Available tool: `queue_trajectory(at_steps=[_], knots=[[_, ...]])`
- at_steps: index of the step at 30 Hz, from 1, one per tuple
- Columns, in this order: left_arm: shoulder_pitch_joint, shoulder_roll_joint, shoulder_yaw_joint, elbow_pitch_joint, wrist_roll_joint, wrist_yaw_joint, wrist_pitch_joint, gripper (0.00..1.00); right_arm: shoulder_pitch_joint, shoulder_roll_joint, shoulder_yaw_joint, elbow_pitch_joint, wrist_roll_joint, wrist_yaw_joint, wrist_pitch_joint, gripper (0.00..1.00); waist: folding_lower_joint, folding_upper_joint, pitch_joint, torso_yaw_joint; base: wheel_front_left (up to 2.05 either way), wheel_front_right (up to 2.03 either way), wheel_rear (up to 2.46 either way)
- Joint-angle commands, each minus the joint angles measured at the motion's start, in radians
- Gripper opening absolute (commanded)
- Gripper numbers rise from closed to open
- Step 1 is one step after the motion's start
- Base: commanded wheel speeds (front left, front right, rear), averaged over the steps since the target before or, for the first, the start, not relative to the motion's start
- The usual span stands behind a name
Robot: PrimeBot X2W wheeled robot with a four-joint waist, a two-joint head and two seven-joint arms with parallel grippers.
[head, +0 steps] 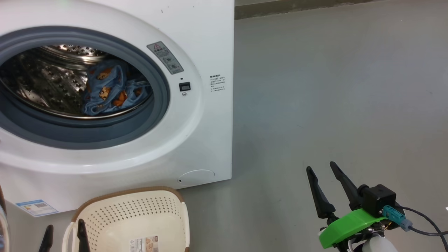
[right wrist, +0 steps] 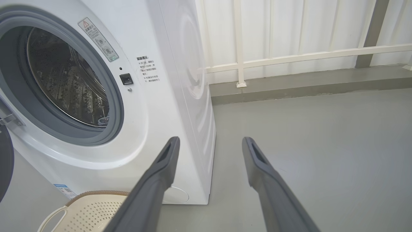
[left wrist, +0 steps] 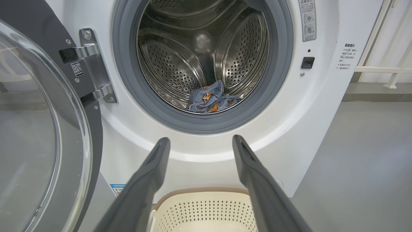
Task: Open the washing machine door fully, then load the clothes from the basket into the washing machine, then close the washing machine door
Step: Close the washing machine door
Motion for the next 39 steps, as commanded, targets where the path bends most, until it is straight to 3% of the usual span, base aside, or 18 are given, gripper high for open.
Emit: queue_trajectory(at_steps=[1,11,27,39], knots=[[-0.044,0.004,0.032,-0.027,0.003,0.011,-0.005,1.0,-0.007,0.005,0.016,-0.027,-0.002,0.002,-0.005,1.0,0.0,0.0,0.0,0.001,0.0,0.0,0.0],[-0.048,0.004,0.034,-0.028,-0.005,0.028,-0.005,1.0,-0.008,0.005,0.018,-0.025,-0.001,0.002,-0.005,1.0,0.0,0.0,-0.003,-0.001,-0.6,0.6,0.0],[-0.052,0.004,0.03,-0.028,0.004,0.022,-0.005,1.0,-0.002,0.005,0.016,-0.027,-0.004,0.002,-0.005,1.0,0.0,0.0,-0.009,-0.002,-1.65,1.65,0.0],[-0.055,0.004,0.02,-0.032,0.004,0.014,-0.005,1.0,-0.006,0.005,0.016,-0.031,-0.01,0.002,-0.005,1.0,0.0,0.0,-0.007,0.007,-0.3,0.3,0.0]])
